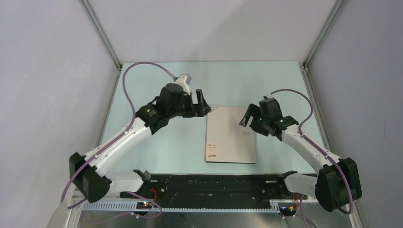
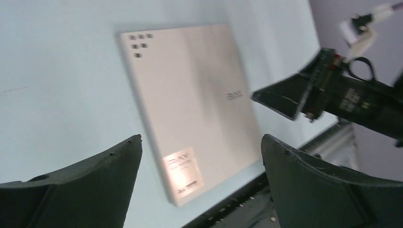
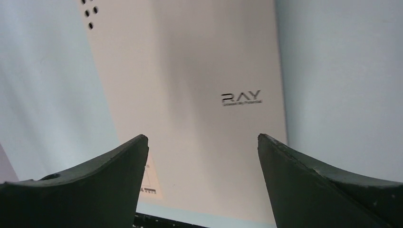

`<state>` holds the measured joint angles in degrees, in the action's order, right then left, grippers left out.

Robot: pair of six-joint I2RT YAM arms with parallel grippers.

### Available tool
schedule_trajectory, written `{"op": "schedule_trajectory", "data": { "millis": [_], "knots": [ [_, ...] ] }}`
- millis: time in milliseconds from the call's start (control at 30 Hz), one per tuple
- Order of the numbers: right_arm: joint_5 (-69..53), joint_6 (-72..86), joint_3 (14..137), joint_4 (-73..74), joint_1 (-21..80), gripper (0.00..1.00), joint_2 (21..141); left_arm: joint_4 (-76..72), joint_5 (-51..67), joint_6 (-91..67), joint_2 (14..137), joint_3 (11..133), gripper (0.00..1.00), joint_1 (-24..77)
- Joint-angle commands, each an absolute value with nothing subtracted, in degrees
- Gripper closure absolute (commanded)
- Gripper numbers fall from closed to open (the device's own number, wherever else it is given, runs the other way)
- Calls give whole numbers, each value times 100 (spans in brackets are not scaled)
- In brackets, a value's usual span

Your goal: Put the files into the folder

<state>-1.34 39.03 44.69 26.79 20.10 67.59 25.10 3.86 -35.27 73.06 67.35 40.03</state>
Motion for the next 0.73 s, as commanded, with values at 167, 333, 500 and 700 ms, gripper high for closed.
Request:
{"op": "schedule_trajectory", "data": {
  "millis": [167,333,500,700],
  "knots": [
    [0,4055,4491,1735,2844,9,6447,2841,-1464,-2969,6039,5869,0,3748],
    [180,4001,4487,1613,3083,8,6182,2914,-1742,-3041,5861,5682,0,3719],
    [332,3965,4483,1620,3111,7,5907,2928,-1739,-3128,5881,5651,0,3715],
    [384,3955,4485,1715,3111,7,5796,2932,-1768,-3123,5885,5692,0,3716]
  ]
}}
